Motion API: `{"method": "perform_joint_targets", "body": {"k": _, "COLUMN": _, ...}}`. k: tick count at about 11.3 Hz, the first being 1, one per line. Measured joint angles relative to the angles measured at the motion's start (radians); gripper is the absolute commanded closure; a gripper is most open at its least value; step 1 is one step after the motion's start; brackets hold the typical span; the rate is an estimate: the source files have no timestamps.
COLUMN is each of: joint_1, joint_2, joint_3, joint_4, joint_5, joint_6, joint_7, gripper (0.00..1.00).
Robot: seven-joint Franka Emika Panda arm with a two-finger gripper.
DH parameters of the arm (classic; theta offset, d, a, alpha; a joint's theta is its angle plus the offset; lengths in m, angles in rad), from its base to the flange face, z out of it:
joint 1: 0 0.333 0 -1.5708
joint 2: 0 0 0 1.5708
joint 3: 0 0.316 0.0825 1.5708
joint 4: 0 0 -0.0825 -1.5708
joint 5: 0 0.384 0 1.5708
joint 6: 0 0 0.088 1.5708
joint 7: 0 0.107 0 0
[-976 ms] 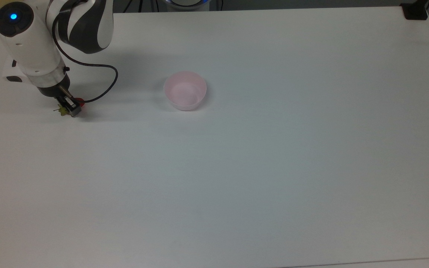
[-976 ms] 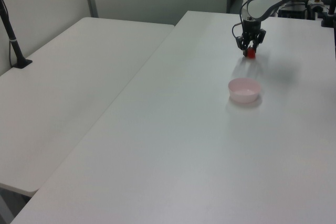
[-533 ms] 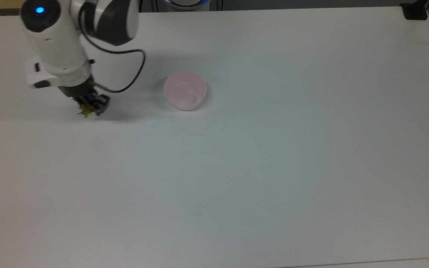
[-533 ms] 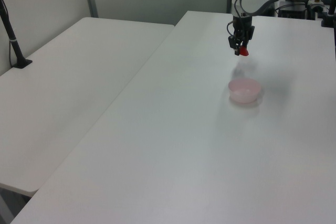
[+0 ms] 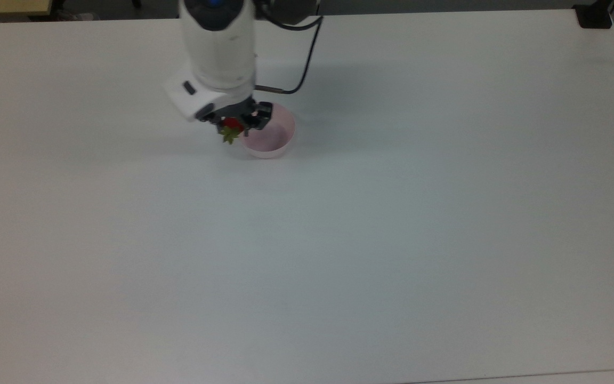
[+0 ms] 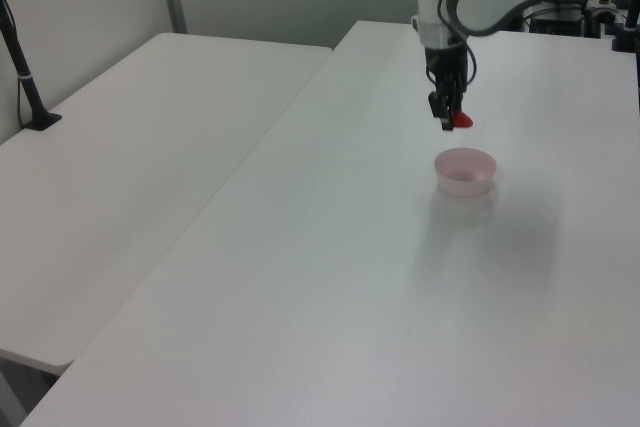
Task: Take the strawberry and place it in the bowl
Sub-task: 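Lift the strawberry and carry it over the pink bowl, then open the gripper to drop the strawberry, then raise it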
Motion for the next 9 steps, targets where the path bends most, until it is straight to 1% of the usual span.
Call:
{"method": "perform_joint_targets", "body": {"k": 1, "joint_1": 0.033, "joint_2": -0.008, "joint_3": 0.0, "joint_4": -0.038, "joint_5": 0.0, "joint_6": 0.0, "joint_7": 0.026, "gripper": 0.42}}
{"method": "perform_joint_targets", "body": {"k": 2, "joint_1": 0.044, "joint_2": -0.01, "joint_3": 0.0, "joint_4": -0.059, "joint_5": 0.0, "joint_6": 0.0, "joint_7": 0.034, "gripper": 0.0}}
{"method": "perform_joint_targets", "body": {"k": 5, "joint_1": 0.047, "joint_2": -0.023, "joint_3": -0.002, "joint_4": -0.073, "joint_5": 0.0, "joint_6": -0.006, "joint_7": 0.037, "gripper": 0.0}}
{"method": "perform_joint_targets", "body": {"k": 8, "joint_1": 0.083, "joint_2": -0.09, "joint_3": -0.002, "joint_4": -0.067, "joint_5": 0.0, "joint_6": -0.078, "joint_7": 0.048, "gripper": 0.0}}
{"method": "perform_joint_targets", "body": {"k": 9, "joint_1": 0.092, "joint_2": -0.119, "joint_3": -0.002, "joint_4": -0.052, "joint_5": 0.0, "joint_6": -0.102, "joint_7": 0.051, "gripper": 0.0}}
